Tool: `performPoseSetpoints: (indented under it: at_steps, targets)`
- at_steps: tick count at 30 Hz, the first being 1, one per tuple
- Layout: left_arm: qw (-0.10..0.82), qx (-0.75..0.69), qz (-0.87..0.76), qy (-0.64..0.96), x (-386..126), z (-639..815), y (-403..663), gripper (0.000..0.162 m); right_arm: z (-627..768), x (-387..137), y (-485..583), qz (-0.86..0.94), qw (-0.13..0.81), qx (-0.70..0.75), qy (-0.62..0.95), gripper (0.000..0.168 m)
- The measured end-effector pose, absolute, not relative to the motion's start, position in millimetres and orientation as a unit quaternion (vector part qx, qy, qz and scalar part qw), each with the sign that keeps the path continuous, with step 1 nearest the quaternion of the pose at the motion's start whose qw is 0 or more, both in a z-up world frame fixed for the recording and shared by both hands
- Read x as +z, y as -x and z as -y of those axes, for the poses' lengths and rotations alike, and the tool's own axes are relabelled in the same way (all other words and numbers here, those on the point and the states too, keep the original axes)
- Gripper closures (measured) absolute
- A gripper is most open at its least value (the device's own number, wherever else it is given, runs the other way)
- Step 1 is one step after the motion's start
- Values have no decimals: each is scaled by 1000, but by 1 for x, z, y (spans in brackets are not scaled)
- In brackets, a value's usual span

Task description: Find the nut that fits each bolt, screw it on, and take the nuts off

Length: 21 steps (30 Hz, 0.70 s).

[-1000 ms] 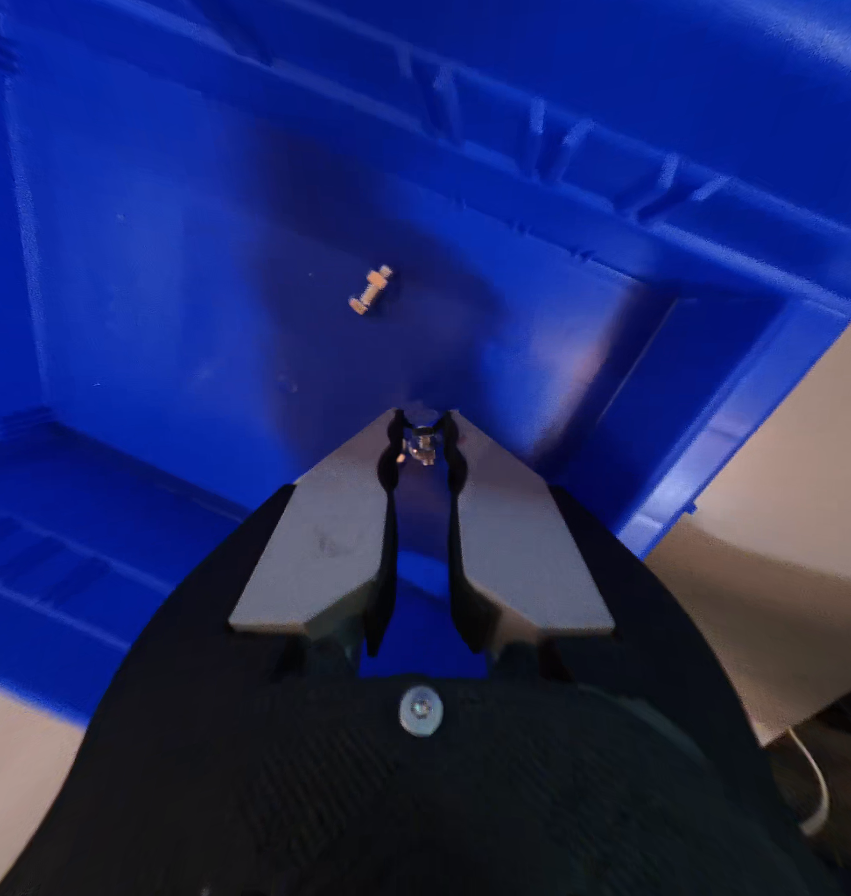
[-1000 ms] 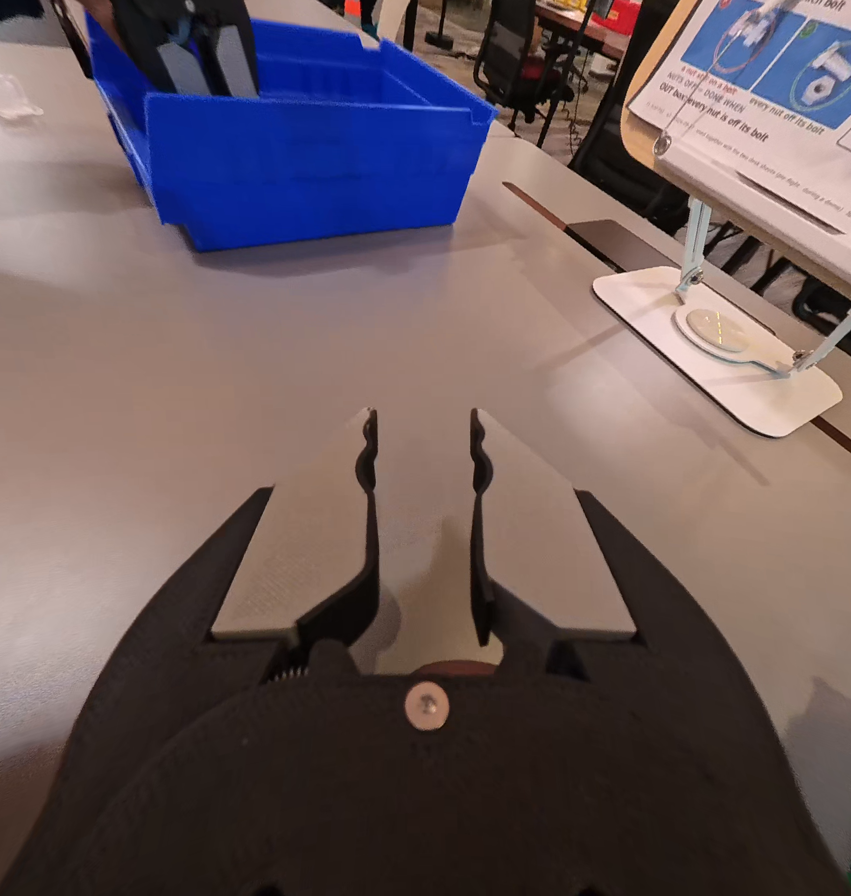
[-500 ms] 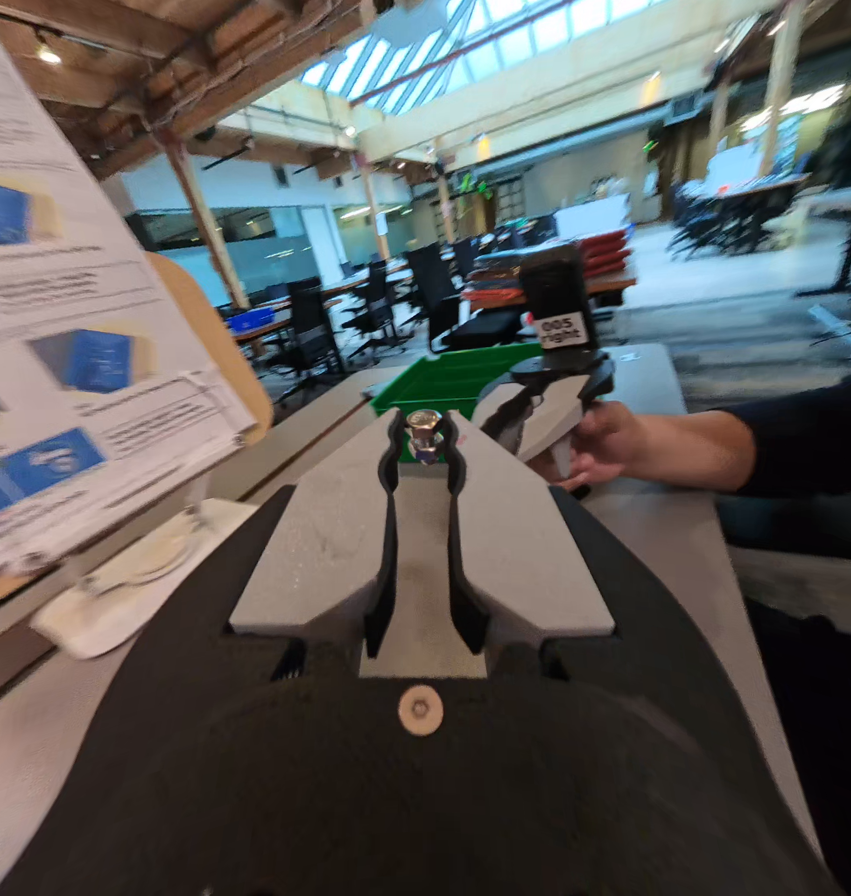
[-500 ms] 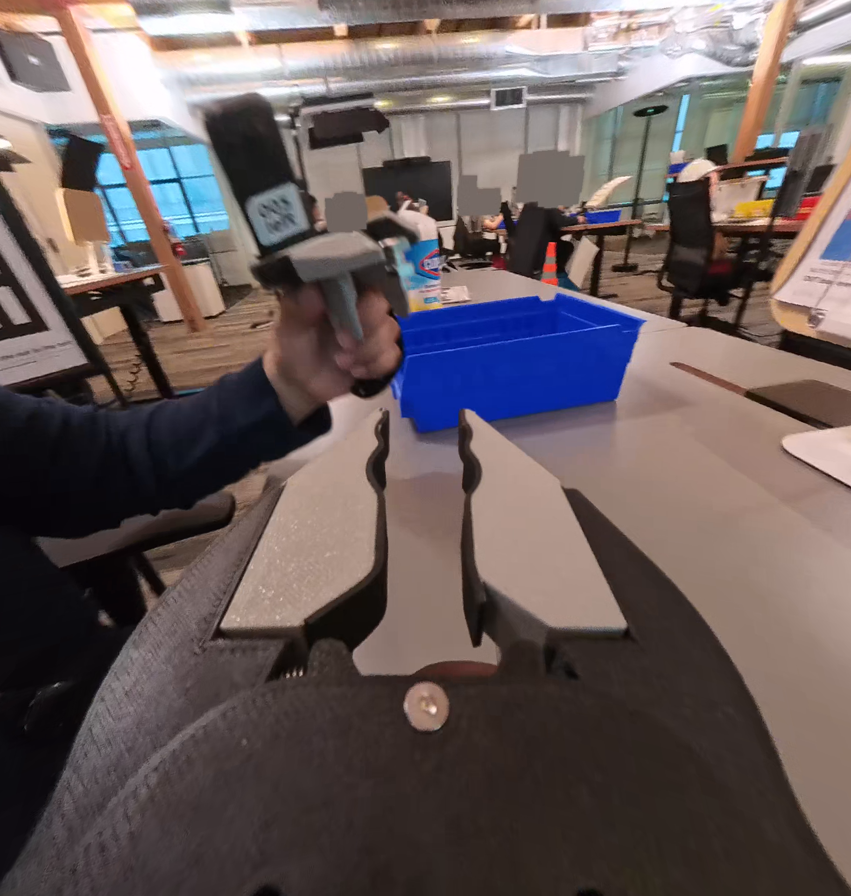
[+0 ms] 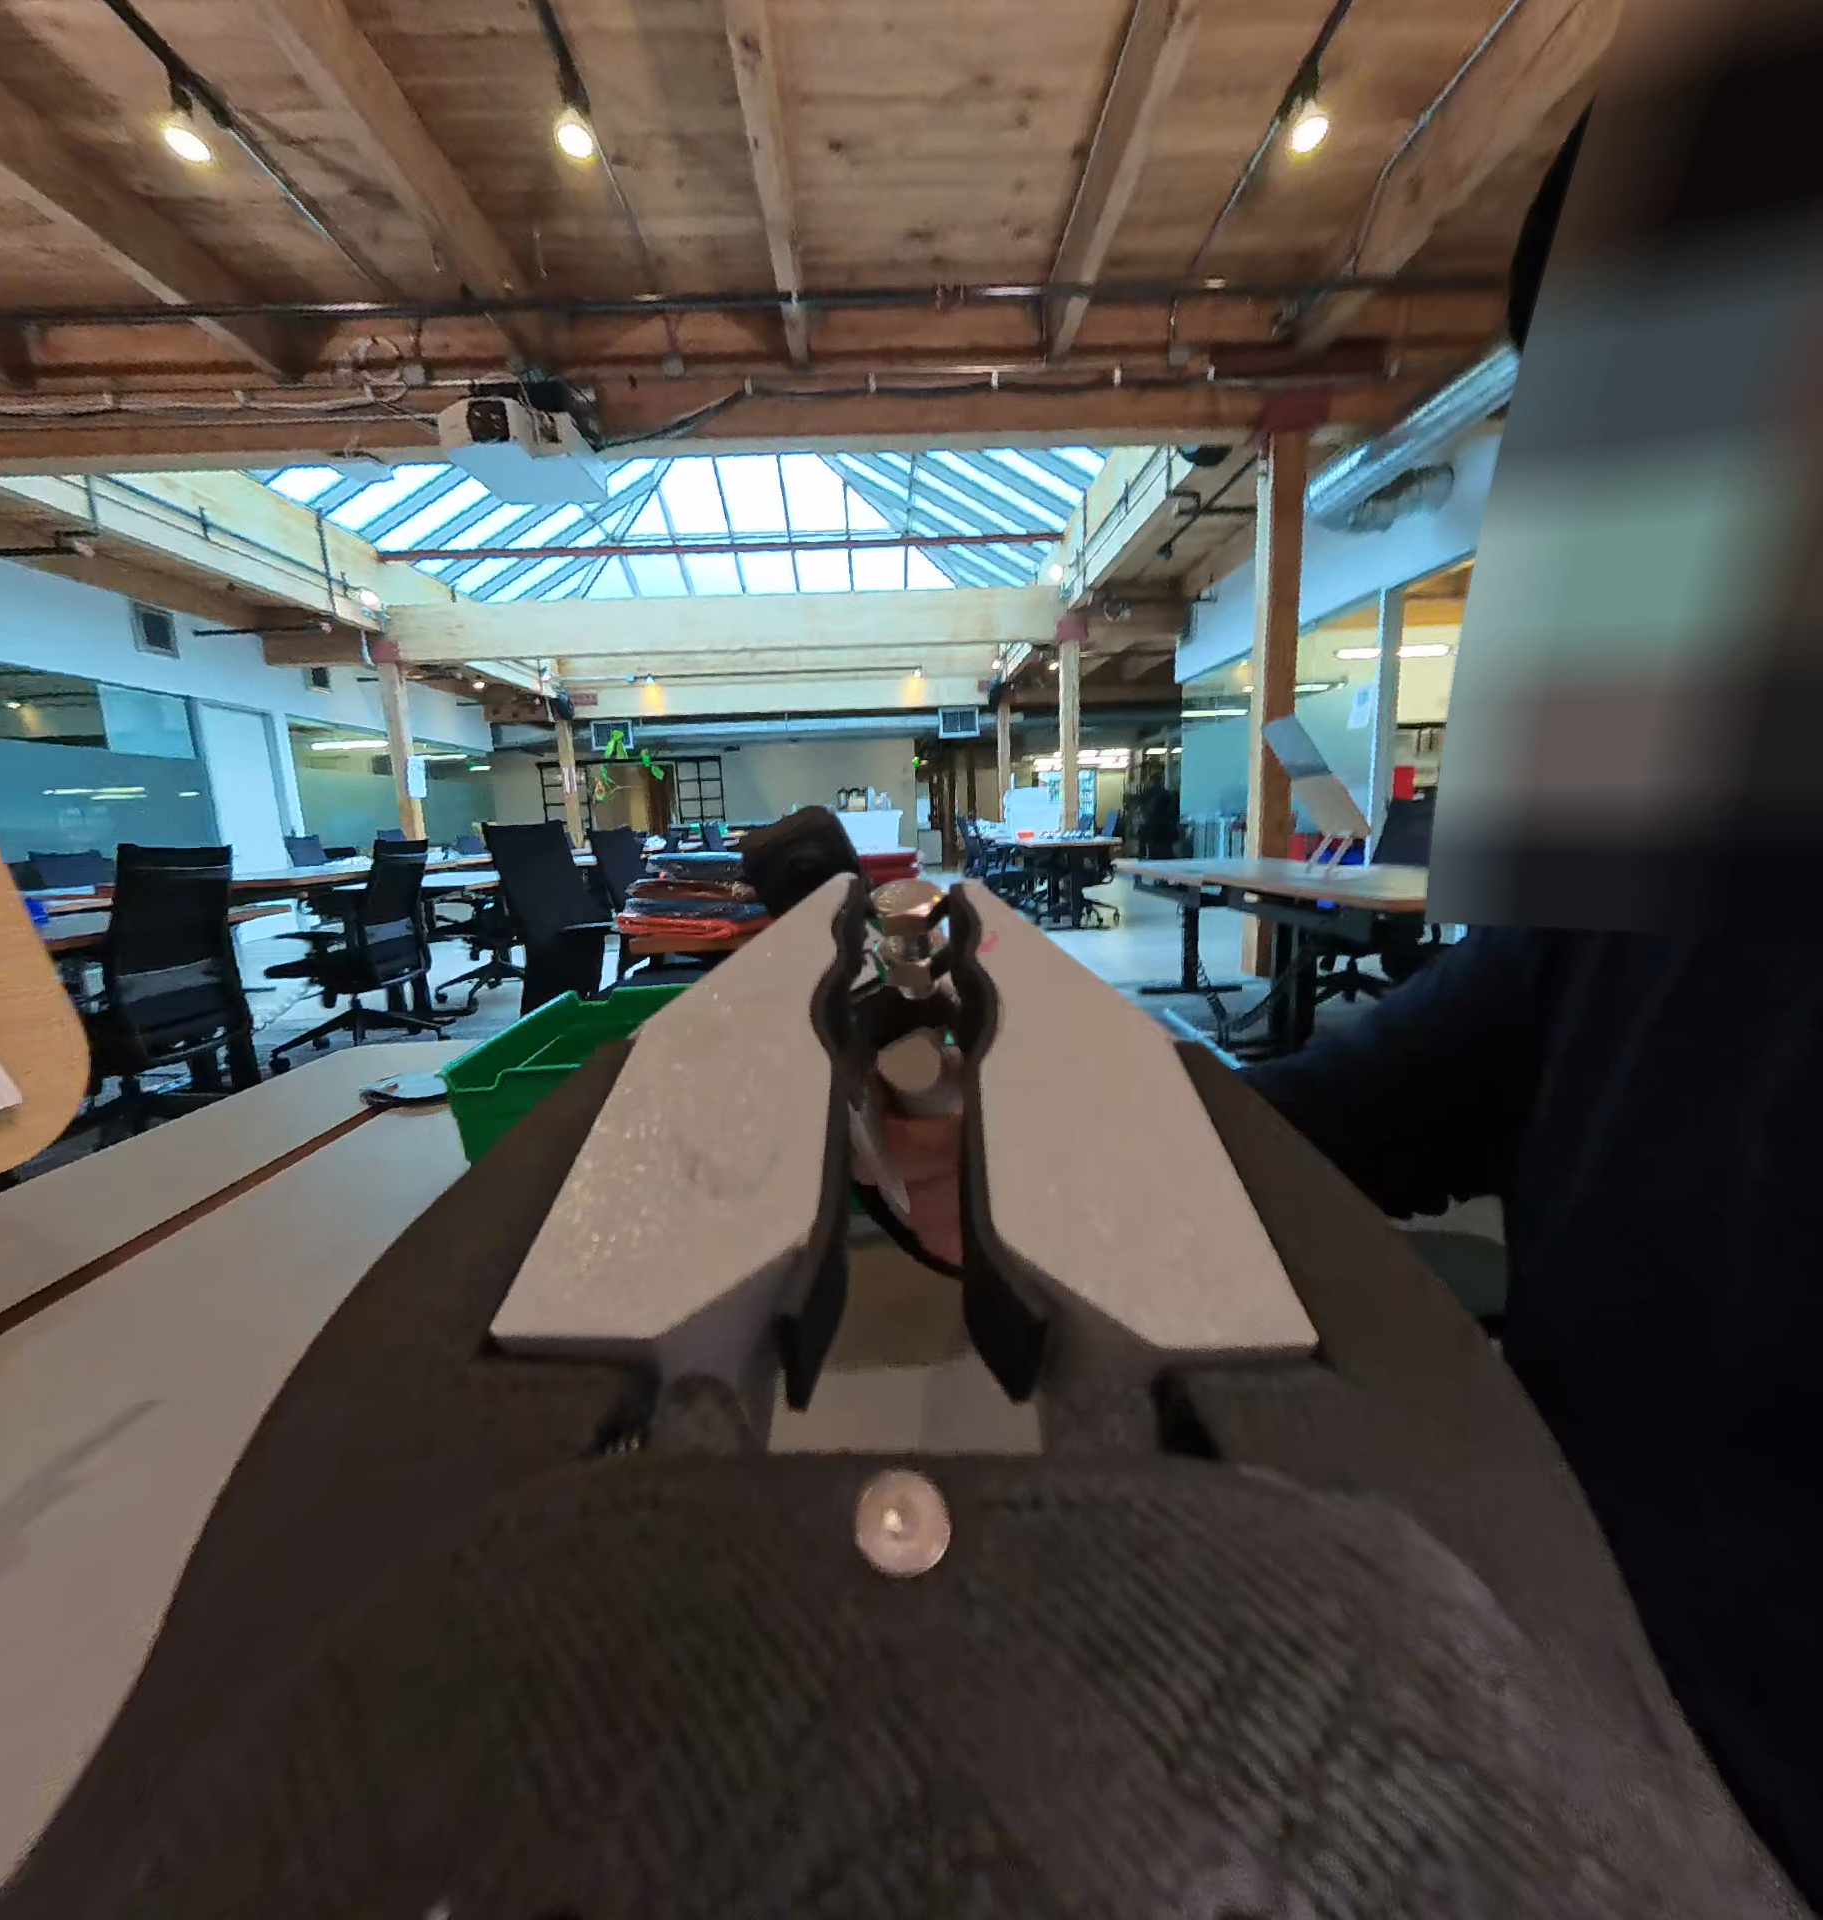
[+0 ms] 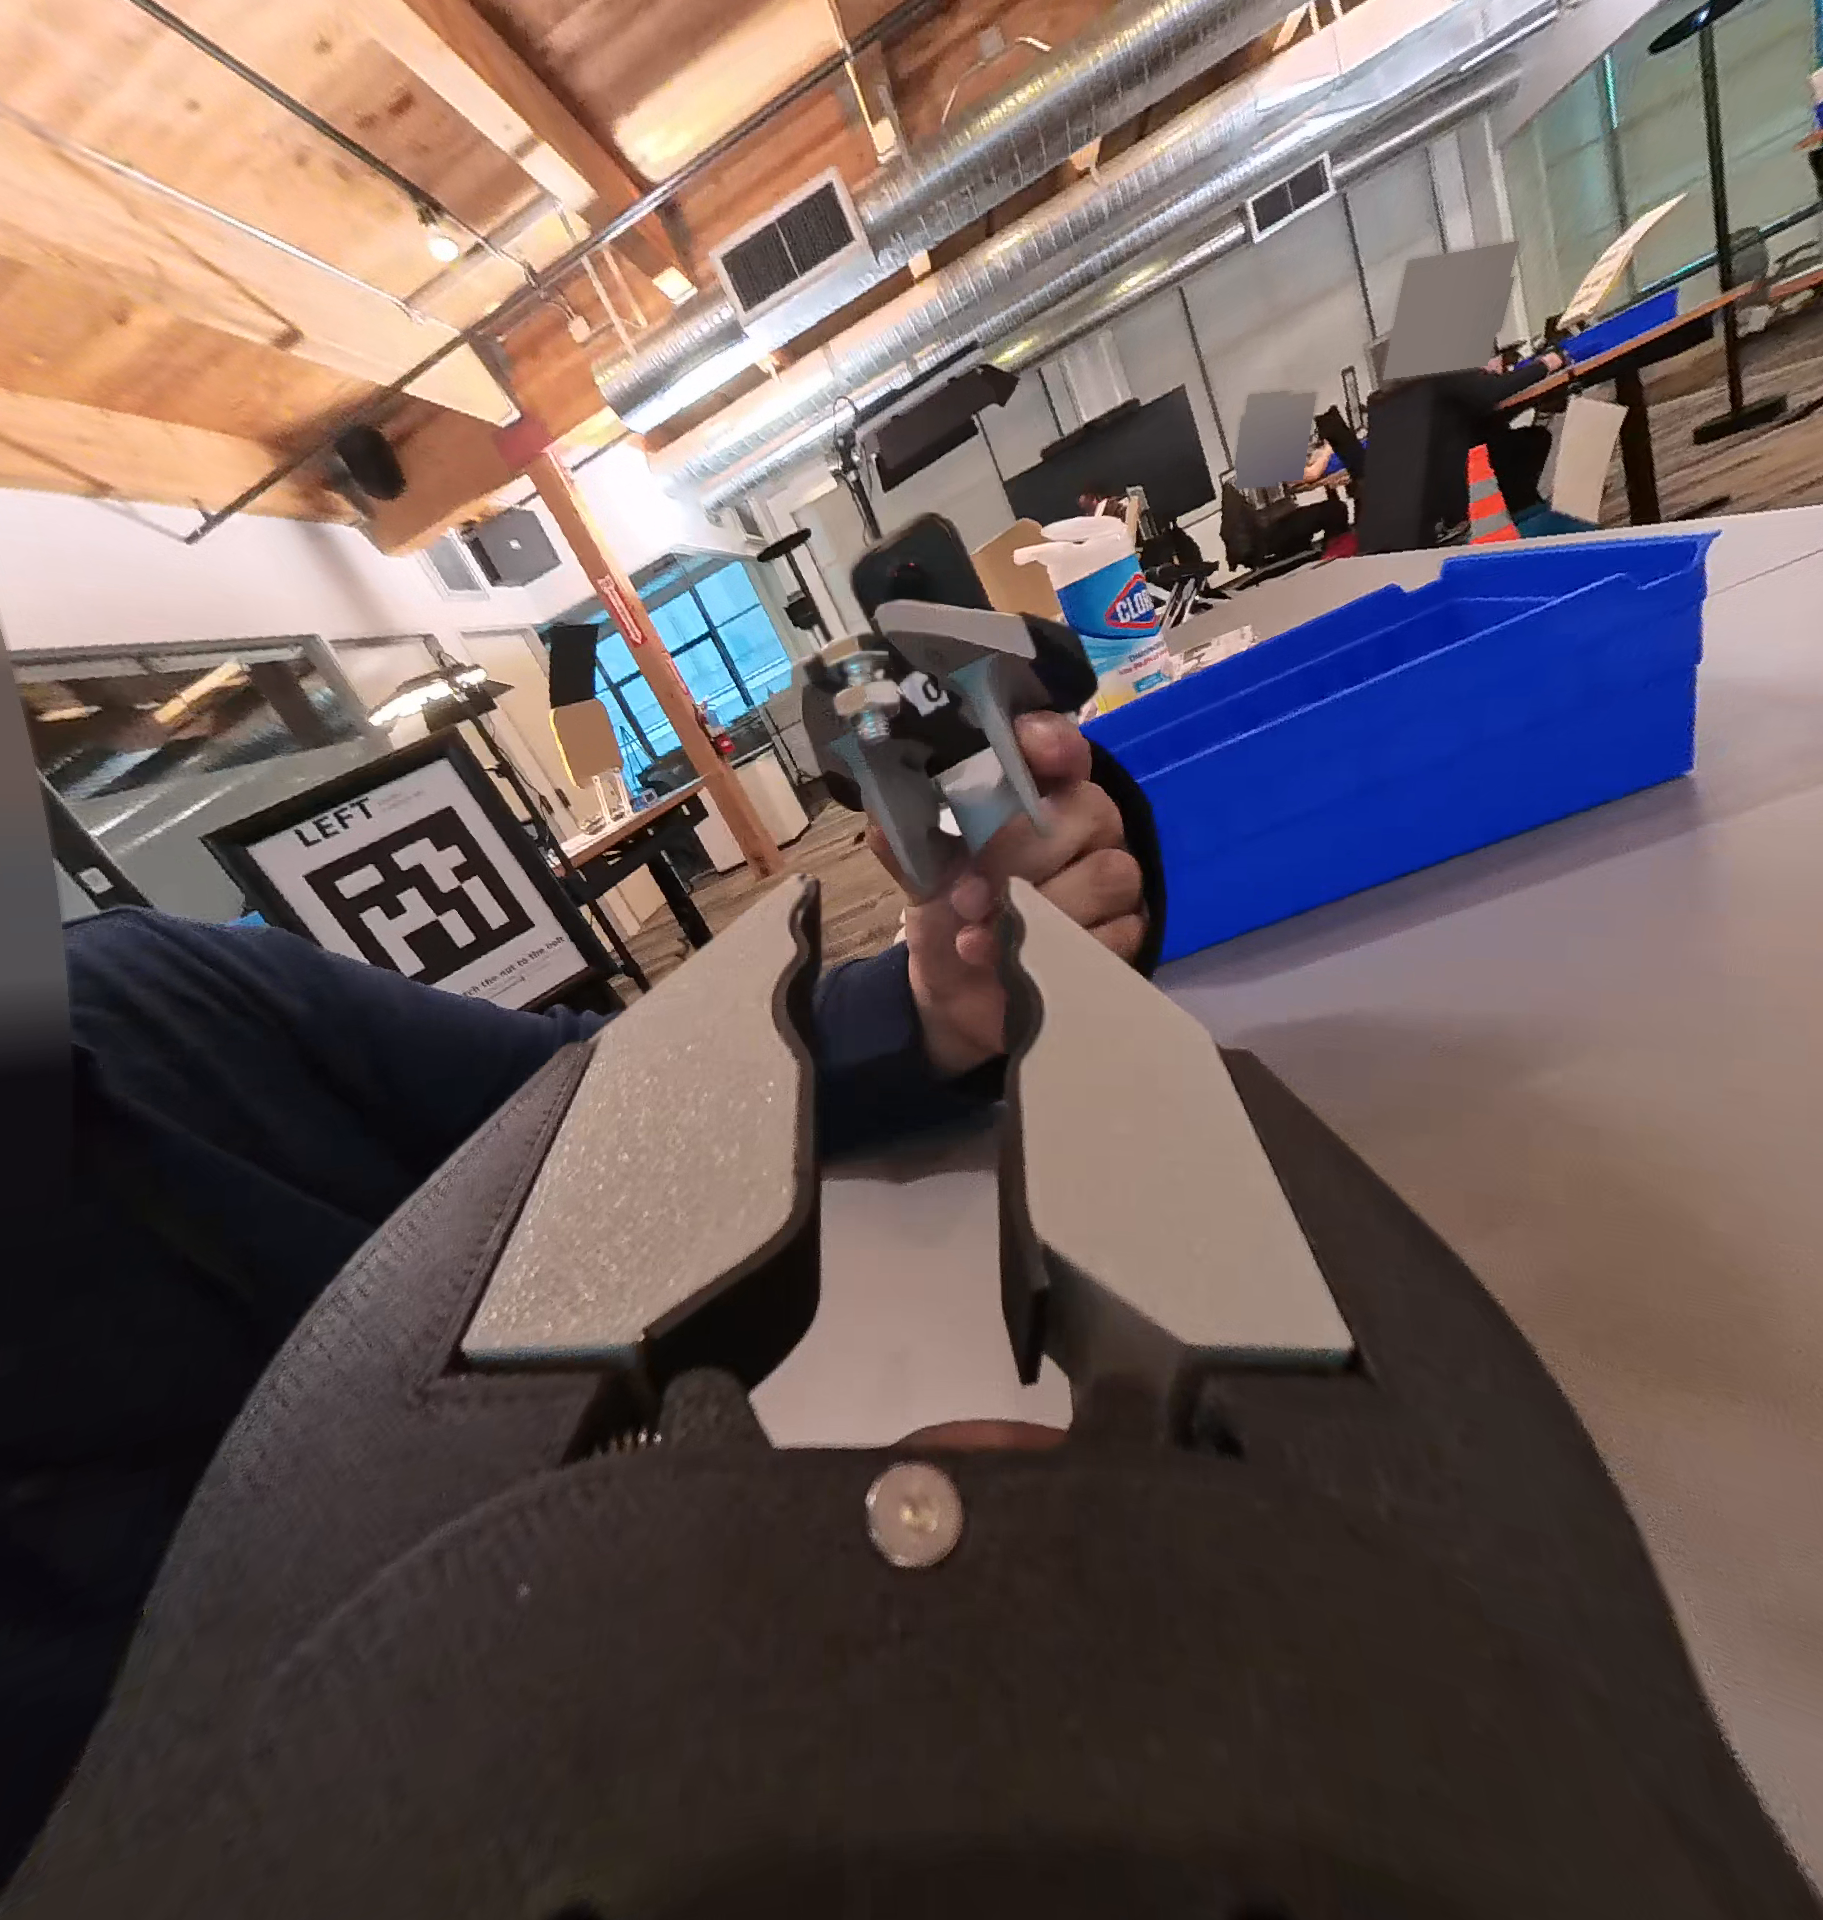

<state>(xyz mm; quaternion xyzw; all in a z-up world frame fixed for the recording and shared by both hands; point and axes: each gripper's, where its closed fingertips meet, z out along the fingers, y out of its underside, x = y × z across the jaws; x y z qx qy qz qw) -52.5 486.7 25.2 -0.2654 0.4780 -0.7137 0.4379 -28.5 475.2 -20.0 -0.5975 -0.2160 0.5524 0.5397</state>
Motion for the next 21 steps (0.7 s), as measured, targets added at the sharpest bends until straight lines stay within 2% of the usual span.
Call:
performPoseSetpoints:
  at_steps: [6, 13, 16, 21]
  targets:
    - [433, -716, -488, 250, 23, -474, 48, 148, -481, -18, 27, 193, 550, 552, 596, 135]
    - [414, -720, -501, 243, 15, -457, 37, 148, -468, -10, 38, 185, 505, 641, 548, 133]
    - [410, -718, -506, 246, 12, -453, 33, 149, -458, -1, 38, 187, 484, 686, 510, 139]
    - [408, -712, -513, 252, 7, -450, 28, 149, -460, -2, 38, 178, 475, 694, 511, 138]
